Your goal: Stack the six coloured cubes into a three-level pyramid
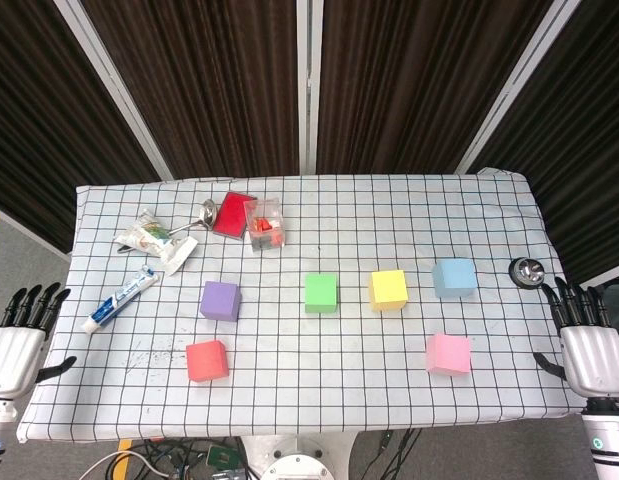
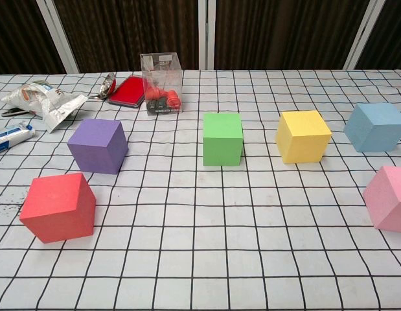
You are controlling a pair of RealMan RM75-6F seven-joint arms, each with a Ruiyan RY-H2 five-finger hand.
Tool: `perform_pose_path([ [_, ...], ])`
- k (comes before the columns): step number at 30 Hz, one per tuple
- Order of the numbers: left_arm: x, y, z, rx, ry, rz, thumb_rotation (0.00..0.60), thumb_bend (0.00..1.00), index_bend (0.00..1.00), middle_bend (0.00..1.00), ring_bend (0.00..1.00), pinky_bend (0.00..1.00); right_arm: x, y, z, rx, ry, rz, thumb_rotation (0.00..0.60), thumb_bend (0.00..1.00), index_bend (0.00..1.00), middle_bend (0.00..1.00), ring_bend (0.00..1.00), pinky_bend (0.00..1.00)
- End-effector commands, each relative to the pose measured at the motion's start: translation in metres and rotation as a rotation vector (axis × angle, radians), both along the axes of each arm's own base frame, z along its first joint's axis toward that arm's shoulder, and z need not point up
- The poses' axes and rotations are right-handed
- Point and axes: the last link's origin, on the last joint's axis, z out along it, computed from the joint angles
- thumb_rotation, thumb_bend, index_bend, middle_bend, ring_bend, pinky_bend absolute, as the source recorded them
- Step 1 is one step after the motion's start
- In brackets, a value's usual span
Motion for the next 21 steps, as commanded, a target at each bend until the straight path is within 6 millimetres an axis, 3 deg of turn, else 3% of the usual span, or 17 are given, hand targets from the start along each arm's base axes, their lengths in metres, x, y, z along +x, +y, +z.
perform_pose_path([
  [1,0.004,0.000,-0.002,-0.021,-0.007,0.009,0.600,0.00,0.07,0.05,0.00,0.03,-0.001,0.001,0.002,-0.004,0.006,0.001,0.600,0.00,0.00,0.00,0.00,0.00],
  [15,0.016,0.009,-0.004,-0.080,-0.070,0.025,0.600,0.00,0.07,0.06,0.00,0.05,-0.002,-0.002,0.009,-0.005,-0.078,-0.027,0.600,0.00,0.00,0.00,0.00,0.00],
  [21,0.028,0.024,-0.003,-0.104,-0.107,-0.024,0.600,0.00,0.07,0.14,0.01,0.06,0.011,-0.008,0.012,0.011,-0.140,0.013,0.600,0.00,0.00,0.00,0.00,0.00],
])
